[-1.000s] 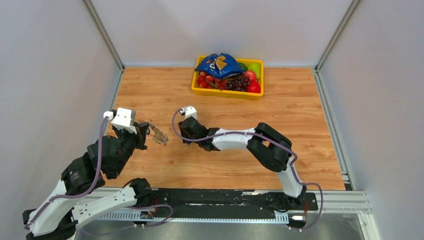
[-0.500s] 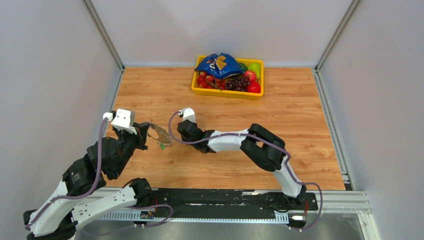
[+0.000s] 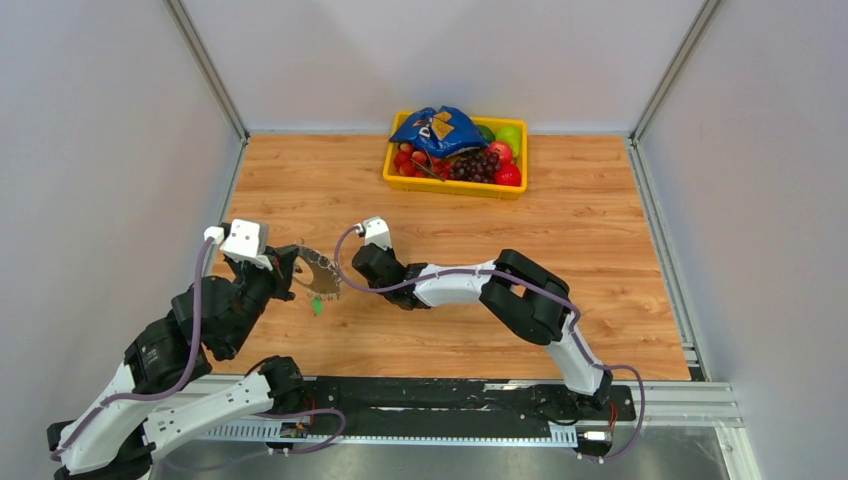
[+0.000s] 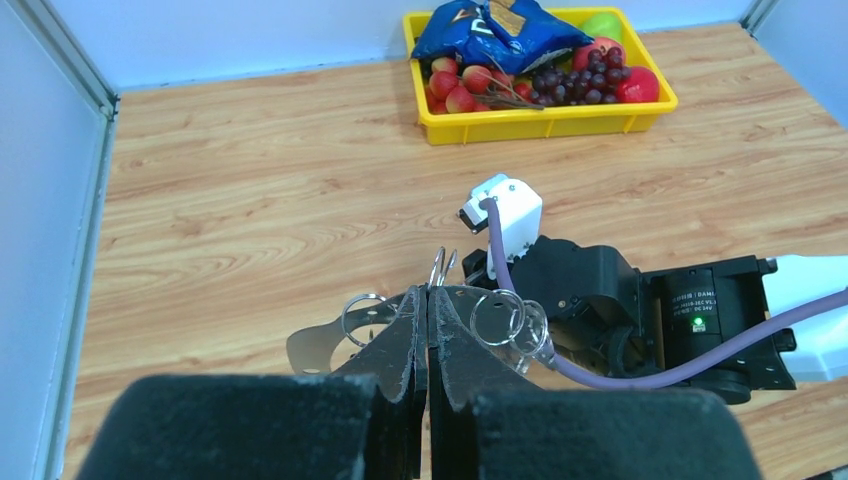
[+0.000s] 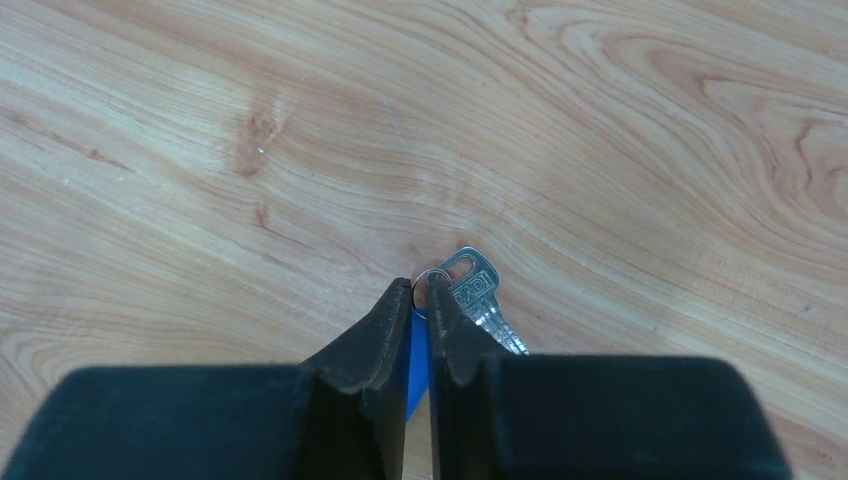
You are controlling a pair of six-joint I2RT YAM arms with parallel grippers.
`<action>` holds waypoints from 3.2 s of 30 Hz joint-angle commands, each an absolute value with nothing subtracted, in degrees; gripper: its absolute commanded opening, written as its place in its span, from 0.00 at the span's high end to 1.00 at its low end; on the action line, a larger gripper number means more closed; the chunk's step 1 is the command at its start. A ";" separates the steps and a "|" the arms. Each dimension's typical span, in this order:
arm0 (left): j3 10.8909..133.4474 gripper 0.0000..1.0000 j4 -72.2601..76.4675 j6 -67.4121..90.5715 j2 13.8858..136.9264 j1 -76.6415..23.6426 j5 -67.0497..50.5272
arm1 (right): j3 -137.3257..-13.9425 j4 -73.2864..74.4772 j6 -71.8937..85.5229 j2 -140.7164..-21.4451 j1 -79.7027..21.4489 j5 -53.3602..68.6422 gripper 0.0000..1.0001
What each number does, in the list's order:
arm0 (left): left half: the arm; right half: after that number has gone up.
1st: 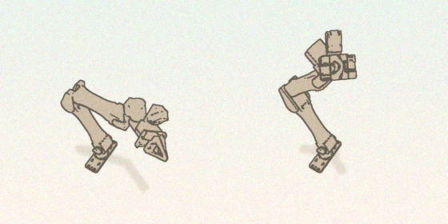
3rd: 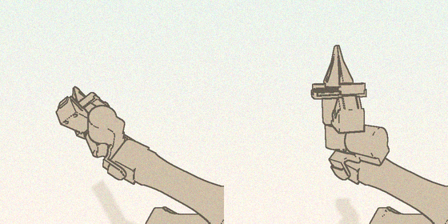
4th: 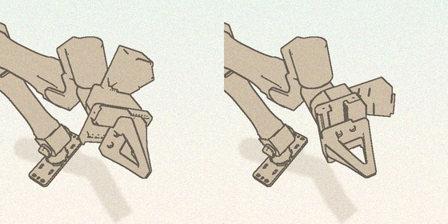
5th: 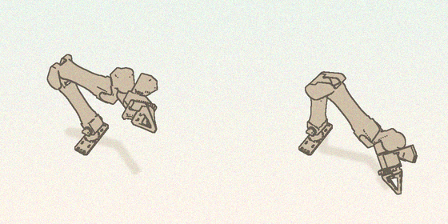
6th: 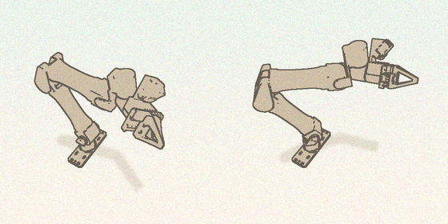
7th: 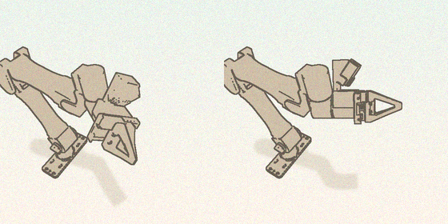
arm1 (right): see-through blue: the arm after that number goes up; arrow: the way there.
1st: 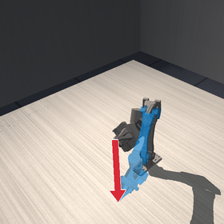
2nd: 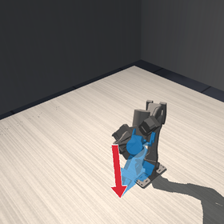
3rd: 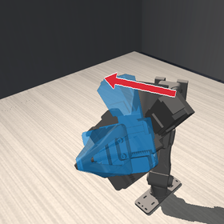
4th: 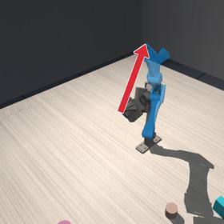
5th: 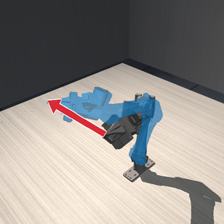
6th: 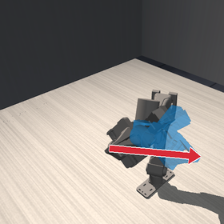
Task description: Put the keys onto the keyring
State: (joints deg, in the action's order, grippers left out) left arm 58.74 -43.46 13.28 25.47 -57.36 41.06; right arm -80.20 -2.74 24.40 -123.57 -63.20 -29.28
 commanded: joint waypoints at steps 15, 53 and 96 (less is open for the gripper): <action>59.39 1.00 -38.70 11.51 25.56 -57.40 39.58 | -74.88 -5.80 22.54 -117.16 -63.68 -35.20 1.00; 60.21 1.00 -38.13 10.09 24.36 -57.40 35.92 | -73.42 -7.56 22.99 -115.61 -63.81 -33.22 0.52; 59.66 1.00 -38.40 9.67 23.36 -57.39 36.71 | -75.14 -3.25 23.53 -120.86 -63.54 -37.58 0.84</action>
